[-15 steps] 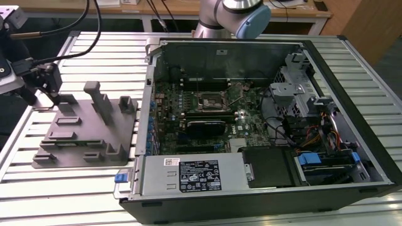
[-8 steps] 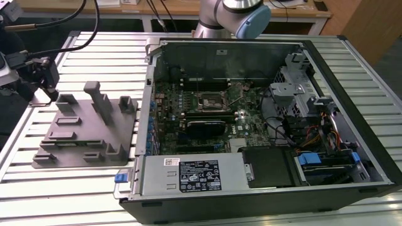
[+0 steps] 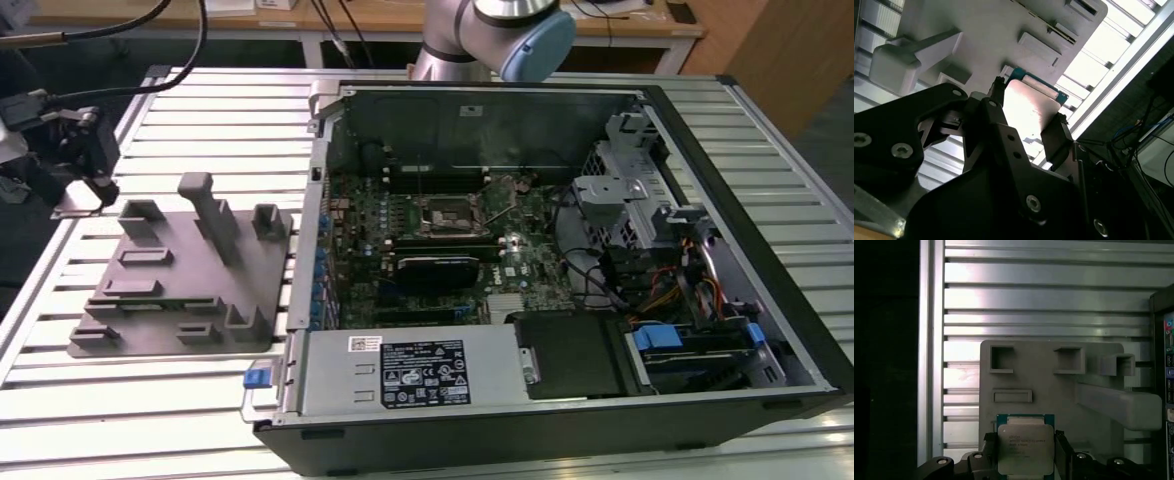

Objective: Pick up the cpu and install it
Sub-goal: 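Pick up the cpu and move it towards the insertion slot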

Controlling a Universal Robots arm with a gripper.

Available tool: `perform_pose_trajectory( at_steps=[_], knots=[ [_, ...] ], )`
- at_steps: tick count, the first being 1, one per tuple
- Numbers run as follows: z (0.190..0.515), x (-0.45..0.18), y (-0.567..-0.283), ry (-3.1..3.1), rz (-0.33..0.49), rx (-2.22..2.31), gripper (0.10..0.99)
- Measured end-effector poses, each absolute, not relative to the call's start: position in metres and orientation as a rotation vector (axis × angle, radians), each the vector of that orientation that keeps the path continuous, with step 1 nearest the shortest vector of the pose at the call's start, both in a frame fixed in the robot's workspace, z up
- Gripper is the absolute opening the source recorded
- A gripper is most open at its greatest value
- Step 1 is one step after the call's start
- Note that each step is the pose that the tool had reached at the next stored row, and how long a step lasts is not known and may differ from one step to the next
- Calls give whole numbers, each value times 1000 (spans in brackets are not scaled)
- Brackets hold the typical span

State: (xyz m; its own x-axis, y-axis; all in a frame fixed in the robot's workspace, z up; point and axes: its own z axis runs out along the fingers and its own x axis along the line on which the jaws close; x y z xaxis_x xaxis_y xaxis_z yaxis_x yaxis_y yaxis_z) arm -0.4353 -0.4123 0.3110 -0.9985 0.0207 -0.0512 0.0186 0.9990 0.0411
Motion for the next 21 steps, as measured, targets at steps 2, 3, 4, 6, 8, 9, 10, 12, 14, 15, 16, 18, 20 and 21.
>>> perform_pose_trajectory(
  at_steps=[2, 3, 4, 6, 8, 9, 10, 12, 14, 15, 16, 18, 20, 21],
  knots=[
    [314, -435, -412, 3088, 63, 30, 541],
    [316, -435, -412, 3088, 63, 30, 541],
    [318, -435, -412, 3087, 63, 30, 541],
    [322, -435, -412, 3086, 63, 30, 541],
    [325, -435, -412, 3085, 63, 30, 541],
    [327, -435, -412, 3085, 63, 30, 541],
    [329, -435, -412, 3085, 63, 30, 541],
    [333, -435, -412, 3084, 63, 30, 541],
    [337, -435, -412, 3082, 63, 30, 541],
    [339, -435, -412, 3082, 63, 30, 541],
    [341, -435, -412, 3081, 63, 30, 541],
    [344, -435, -412, 3081, 63, 30, 541],
    [348, -435, -412, 3080, 63, 30, 541],
    [349, -435, -412, 3079, 63, 30, 541]
  ],
)
